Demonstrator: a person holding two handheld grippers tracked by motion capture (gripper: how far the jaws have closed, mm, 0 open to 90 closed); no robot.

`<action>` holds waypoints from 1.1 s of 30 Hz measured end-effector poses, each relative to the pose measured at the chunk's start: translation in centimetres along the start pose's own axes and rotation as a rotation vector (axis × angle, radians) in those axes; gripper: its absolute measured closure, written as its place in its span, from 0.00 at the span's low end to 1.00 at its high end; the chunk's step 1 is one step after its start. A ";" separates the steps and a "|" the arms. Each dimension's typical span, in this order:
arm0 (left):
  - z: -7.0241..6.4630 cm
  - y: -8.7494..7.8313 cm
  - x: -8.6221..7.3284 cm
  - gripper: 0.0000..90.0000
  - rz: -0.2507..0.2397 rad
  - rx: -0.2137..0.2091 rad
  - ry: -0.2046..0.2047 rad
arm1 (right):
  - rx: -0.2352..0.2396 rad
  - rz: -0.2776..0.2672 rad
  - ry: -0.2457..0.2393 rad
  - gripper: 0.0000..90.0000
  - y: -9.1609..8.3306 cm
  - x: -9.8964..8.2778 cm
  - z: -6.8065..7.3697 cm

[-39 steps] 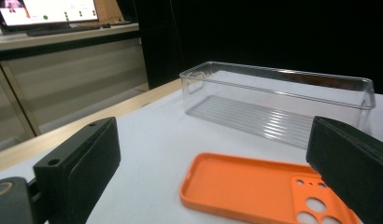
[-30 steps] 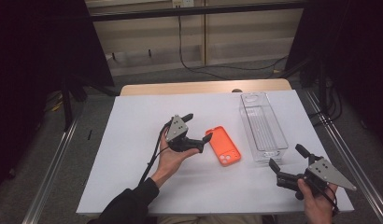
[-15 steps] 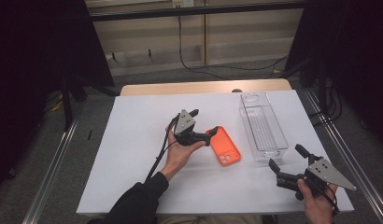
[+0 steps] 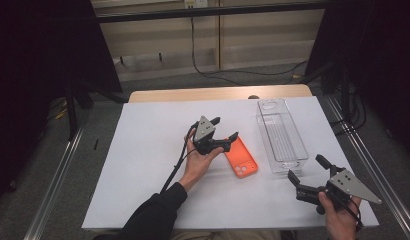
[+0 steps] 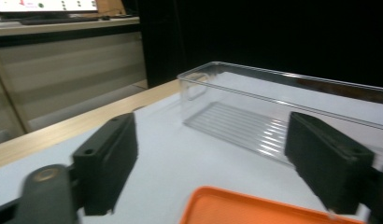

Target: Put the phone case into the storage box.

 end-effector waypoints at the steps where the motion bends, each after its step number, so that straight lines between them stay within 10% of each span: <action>1: -0.2 0.1 -0.1 0.22 0.003 -0.020 -0.003 | 0.000 0.000 0.000 0.00 0.0 0.0 0.0; 25: -0.5 1.4 0.3 0.94 0.075 -0.140 -0.012 | -0.001 -0.005 0.000 0.00 0.0 0.0 -0.1; 33: -0.2 2.2 0.6 1.00 0.121 -0.173 -0.028 | 0.000 -0.003 0.001 0.00 0.0 0.0 -0.1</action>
Point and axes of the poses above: each handheld gripper's, and its own axes: y roughly forward along the jaws, x roughly out of its top, z roughly to its left, the point moved 3 cm from there along y, roughly forward along the jaws, and after that the axes turned 5 degrees about -x, right-handed, at the moved point
